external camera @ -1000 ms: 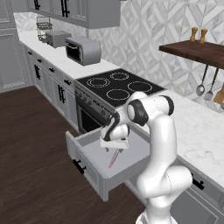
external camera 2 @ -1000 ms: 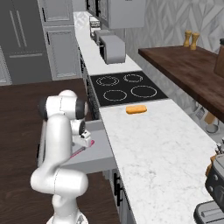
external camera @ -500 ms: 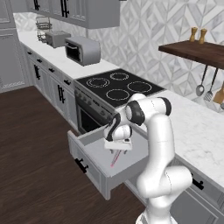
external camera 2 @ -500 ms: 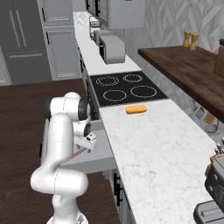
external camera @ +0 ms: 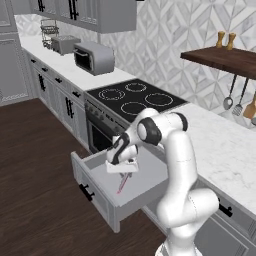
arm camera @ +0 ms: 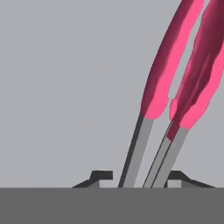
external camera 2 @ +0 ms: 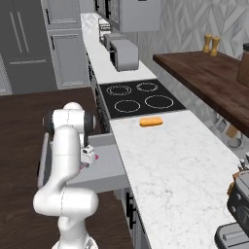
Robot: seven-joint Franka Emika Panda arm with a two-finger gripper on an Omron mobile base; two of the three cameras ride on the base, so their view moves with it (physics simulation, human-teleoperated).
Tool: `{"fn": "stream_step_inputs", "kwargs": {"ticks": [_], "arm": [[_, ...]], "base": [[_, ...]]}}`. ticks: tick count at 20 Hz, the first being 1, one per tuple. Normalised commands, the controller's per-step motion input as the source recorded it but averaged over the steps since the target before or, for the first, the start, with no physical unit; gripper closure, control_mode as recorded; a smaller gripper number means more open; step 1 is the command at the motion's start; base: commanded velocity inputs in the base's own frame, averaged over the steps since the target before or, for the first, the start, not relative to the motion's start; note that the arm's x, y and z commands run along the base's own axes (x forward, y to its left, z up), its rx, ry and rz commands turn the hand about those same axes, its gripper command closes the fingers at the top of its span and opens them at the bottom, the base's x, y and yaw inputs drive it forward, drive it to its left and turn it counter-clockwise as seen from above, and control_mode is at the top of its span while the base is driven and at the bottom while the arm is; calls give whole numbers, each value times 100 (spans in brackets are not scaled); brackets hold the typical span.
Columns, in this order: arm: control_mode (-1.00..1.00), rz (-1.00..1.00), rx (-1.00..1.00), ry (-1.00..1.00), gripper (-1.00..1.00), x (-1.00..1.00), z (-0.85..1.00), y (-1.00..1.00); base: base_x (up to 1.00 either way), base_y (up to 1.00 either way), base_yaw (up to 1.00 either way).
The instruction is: Pick the tongs from the drawer and place it on the counter.
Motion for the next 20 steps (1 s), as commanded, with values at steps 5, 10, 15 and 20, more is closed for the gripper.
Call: {"fn": "stream_step_inputs", "kwargs": {"ticks": [5, 10, 15, 20], "arm": [[-100, 0, -3, -1, 100, -47, 83, -2], [-100, 0, -2, -7, 100, -50, 100, -12], [-100, 0, -4, -28, 100, -97, 100, 0], [-100, -7, -3, -11, 100, -27, 100, -52]], "base": [[0, 0, 0], [0, 0, 0], [0, 0, 0], [0, 0, 0]]}}
